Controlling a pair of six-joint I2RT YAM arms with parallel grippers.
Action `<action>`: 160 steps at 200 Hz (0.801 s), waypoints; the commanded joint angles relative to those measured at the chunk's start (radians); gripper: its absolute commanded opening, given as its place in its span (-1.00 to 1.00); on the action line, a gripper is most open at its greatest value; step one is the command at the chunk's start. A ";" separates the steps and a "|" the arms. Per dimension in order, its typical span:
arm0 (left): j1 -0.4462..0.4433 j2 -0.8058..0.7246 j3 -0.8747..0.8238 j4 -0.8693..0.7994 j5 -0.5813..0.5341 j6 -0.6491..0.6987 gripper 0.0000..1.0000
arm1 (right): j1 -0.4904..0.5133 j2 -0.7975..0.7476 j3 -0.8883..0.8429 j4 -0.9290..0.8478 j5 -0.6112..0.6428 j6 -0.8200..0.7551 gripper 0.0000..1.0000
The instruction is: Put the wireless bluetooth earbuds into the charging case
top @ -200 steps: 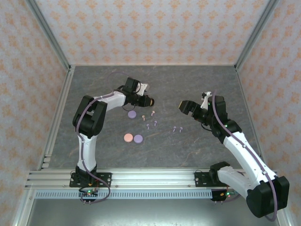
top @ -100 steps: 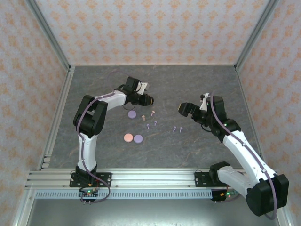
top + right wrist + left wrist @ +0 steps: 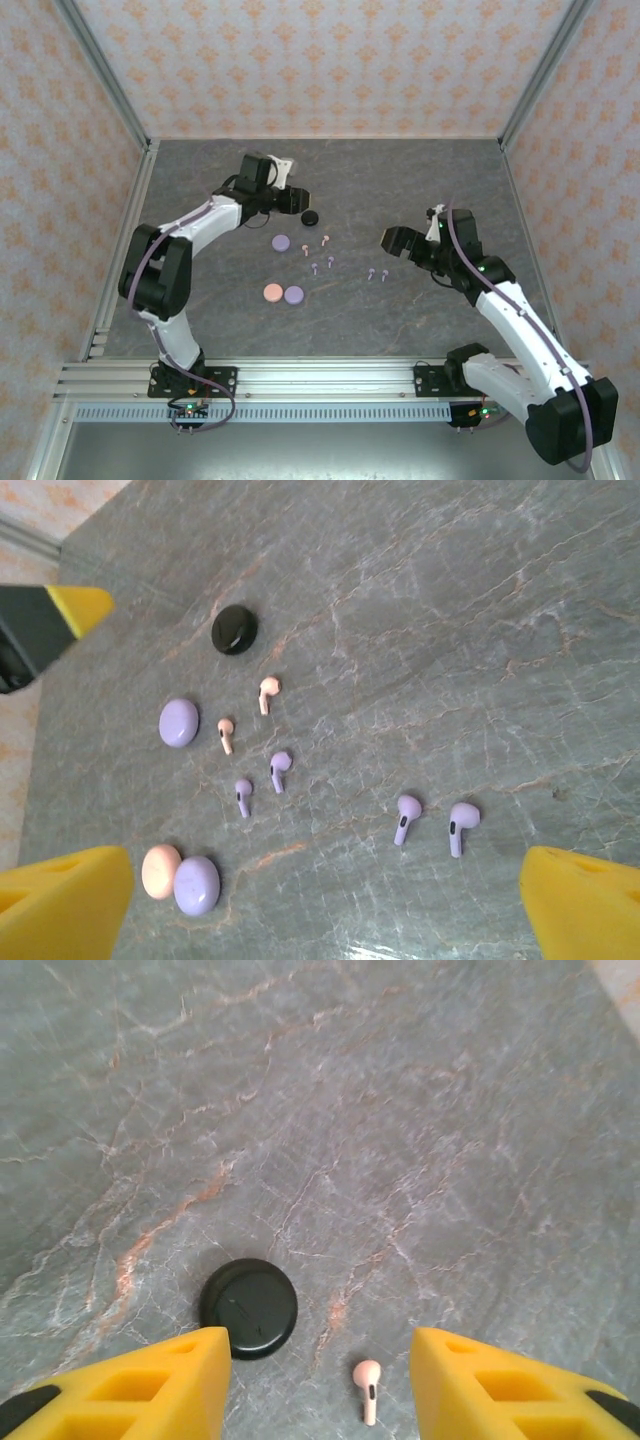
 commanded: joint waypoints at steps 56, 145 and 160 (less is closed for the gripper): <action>0.014 -0.487 -0.374 0.062 -0.126 -0.081 0.21 | 0.375 0.139 0.118 -0.058 0.159 -0.150 0.99; 0.146 -0.780 -0.611 -0.005 -0.248 -0.278 0.64 | 0.559 0.490 0.311 -0.021 0.010 -0.887 0.99; 0.161 -0.793 -0.640 -0.005 -0.273 -0.304 0.67 | 0.568 0.562 0.360 -0.032 0.006 -0.976 0.99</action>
